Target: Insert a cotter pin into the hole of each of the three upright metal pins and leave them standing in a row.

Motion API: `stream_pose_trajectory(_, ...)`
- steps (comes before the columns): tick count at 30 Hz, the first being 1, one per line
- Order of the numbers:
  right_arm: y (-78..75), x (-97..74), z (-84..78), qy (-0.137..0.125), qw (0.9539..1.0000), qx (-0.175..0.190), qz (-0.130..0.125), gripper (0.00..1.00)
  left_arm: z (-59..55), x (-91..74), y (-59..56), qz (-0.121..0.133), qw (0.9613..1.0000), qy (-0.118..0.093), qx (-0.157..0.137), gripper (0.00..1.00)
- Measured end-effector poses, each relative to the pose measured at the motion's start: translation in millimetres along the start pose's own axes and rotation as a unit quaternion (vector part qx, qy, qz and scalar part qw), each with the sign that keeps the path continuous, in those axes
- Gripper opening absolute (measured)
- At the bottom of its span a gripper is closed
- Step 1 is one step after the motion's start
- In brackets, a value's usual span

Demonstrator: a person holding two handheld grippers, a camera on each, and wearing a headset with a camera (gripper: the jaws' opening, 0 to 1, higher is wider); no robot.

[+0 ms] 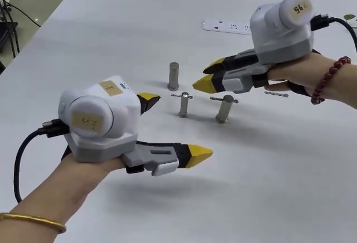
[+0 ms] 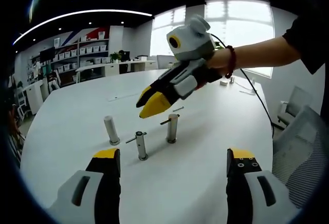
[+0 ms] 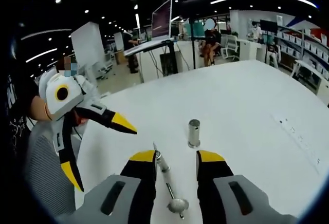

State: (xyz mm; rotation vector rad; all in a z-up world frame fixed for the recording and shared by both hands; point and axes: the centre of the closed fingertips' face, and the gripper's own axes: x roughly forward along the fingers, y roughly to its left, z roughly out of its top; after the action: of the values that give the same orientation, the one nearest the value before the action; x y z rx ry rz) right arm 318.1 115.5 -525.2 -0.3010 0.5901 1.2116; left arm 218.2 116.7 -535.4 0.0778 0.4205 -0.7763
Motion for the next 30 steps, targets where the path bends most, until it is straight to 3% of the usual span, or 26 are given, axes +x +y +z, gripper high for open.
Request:
stream_pose_trajectory(1,-5.4,2.3,2.7,-0.005,0.9999,0.005,-0.015,0.25,0.1,0.0,0.0,0.0,1.0,0.0,0.001,0.84)
stream_pose_trajectory(9,-9.3,24.2,5.2,-0.018,0.9989,0.033,-0.027,0.25,2.8,-1.4,1.2,-0.002,1.0,-0.005,0.001,0.87)
stream_pose_trajectory(15,-21.8,40.4,7.1,-0.027,0.998,0.017,-0.054,0.28,4.8,-1.6,2.7,0.0,0.9999,-0.012,-0.004,0.88)
stream_pose_trajectory(19,-31.5,53.2,11.9,-0.039,0.9972,0.026,-0.059,0.29,4.1,-1.7,5.1,0.006,0.9999,-0.01,-0.004,0.88)
stream_pose_trajectory(21,-31.6,58.5,9.8,-0.036,0.9971,0.031,-0.06,0.29,6.6,-2.8,8.7,0.015,0.9997,-0.013,0.011,0.86)
stream_pose_trajectory(30,-29.6,74.8,9.5,-0.035,0.9964,0.048,-0.061,0.21,8.0,-5.7,15.7,0.029,0.9994,-0.015,0.009,0.83)
